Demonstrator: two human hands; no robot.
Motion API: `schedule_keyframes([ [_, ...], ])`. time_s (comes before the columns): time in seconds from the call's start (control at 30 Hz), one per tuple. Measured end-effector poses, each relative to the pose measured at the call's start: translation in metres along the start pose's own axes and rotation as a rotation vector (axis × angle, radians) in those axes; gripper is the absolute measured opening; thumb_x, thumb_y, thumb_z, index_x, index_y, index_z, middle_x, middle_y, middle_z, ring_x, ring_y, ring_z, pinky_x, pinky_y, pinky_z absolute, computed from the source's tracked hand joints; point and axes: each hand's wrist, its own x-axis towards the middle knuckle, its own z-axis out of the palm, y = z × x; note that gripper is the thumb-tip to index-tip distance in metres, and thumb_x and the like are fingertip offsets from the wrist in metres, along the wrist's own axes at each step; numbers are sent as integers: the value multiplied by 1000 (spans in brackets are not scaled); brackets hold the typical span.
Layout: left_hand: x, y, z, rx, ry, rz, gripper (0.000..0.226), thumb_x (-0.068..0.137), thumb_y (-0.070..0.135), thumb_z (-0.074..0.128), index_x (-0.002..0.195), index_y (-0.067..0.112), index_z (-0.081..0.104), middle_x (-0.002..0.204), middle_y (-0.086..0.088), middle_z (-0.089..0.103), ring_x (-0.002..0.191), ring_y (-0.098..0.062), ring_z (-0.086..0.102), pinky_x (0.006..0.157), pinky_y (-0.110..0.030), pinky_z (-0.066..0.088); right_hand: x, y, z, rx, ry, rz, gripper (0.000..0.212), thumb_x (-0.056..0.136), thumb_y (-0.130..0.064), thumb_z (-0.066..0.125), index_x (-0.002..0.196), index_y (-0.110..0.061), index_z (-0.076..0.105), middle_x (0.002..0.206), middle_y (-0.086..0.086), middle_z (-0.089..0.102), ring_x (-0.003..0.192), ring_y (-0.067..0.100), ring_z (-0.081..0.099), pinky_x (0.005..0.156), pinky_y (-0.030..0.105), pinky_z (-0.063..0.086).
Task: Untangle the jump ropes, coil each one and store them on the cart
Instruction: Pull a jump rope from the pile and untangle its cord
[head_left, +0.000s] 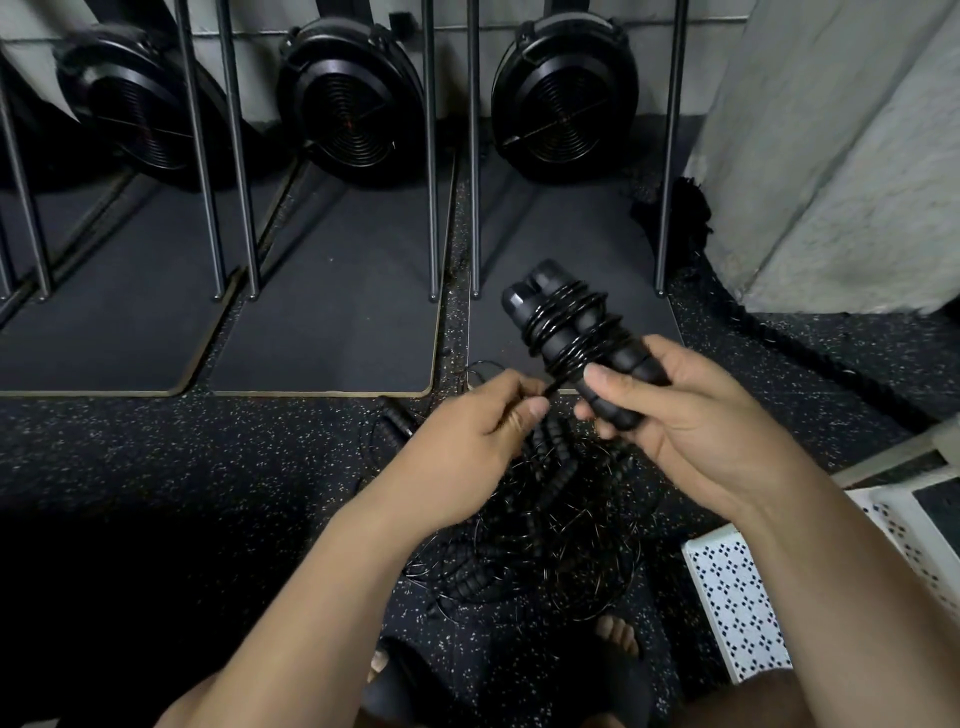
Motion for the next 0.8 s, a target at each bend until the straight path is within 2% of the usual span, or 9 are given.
schedule_keyframes([
  [0.03, -1, 0, 0, 61, -16, -18, 23, 110, 40, 55, 132, 31, 58, 74, 18, 66, 66, 5, 59, 66, -20, 49, 2, 4, -1, -89, 80, -16, 36, 90, -11, 78, 118, -2, 58, 98, 9, 75, 86, 26, 72, 63, 28, 54],
  [0.1, -1, 1, 1, 121, -34, -40, 38, 108, 44, 59, 142, 37, 45, 94, 9, 74, 84, -7, 70, 81, -32, 55, 6, 12, -7, -338, 222, -52, 35, 93, -14, 82, 116, -10, 56, 92, 2, 77, 86, 29, 77, 66, 33, 57],
  [0.2, -2, 4, 2, 123, -6, -23, 45, 106, 38, 65, 141, 41, 37, 93, 9, 76, 83, -10, 70, 78, -33, 54, 8, 20, -11, -758, 294, -40, 35, 95, -27, 81, 112, -24, 51, 91, 2, 77, 85, 27, 76, 76, 48, 60],
  [0.3, -1, 2, 2, 125, 25, 12, 43, 104, 33, 68, 135, 43, 42, 76, 13, 71, 68, -3, 64, 67, -32, 48, 5, 24, 1, -1104, 231, -45, 36, 97, -26, 77, 111, -26, 44, 104, -3, 63, 92, 22, 64, 76, 40, 47],
  [0.37, -1, 0, 2, 128, 53, 24, 42, 103, 31, 70, 135, 42, 45, 76, 13, 69, 70, -3, 63, 69, -32, 49, 3, 29, 13, -1224, 147, -90, 38, 96, -18, 75, 108, -30, 40, 109, -4, 54, 97, 24, 59, 79, 42, 47],
  [0.5, -1, -2, -3, 177, 79, 6, 45, 100, 34, 74, 134, 43, 47, 66, 15, 60, 62, -2, 56, 59, -19, 36, 0, 39, 27, -1315, 4, -128, 42, 95, -14, 73, 117, -35, 45, 114, -9, 48, 106, 22, 56, 90, 47, 52],
  [0.6, -3, -7, -12, 166, 55, -10, 37, 97, 37, 77, 126, 44, 55, 66, 10, 60, 57, -2, 55, 54, -17, 35, -1, 37, 25, -1322, -76, -137, 47, 95, -17, 78, 129, -38, 53, 124, -15, 52, 113, 17, 55, 97, 42, 50],
  [0.73, -3, -13, -19, 82, 8, -15, 24, 91, 42, 82, 113, 40, 73, 74, 27, 66, 66, 7, 59, 65, -14, 43, 0, 26, 15, -1233, -179, -129, 46, 89, -19, 85, 120, -45, 63, 117, -21, 59, 109, 7, 60, 97, 38, 50],
  [0.8, -4, -12, -22, 7, -30, -35, 24, 86, 48, 83, 108, 40, 77, 85, 26, 73, 78, 5, 67, 75, -24, 55, -2, 19, 10, -1153, -251, -96, 40, 87, -19, 87, 111, -43, 67, 109, -18, 63, 100, 3, 63, 94, 37, 52],
])
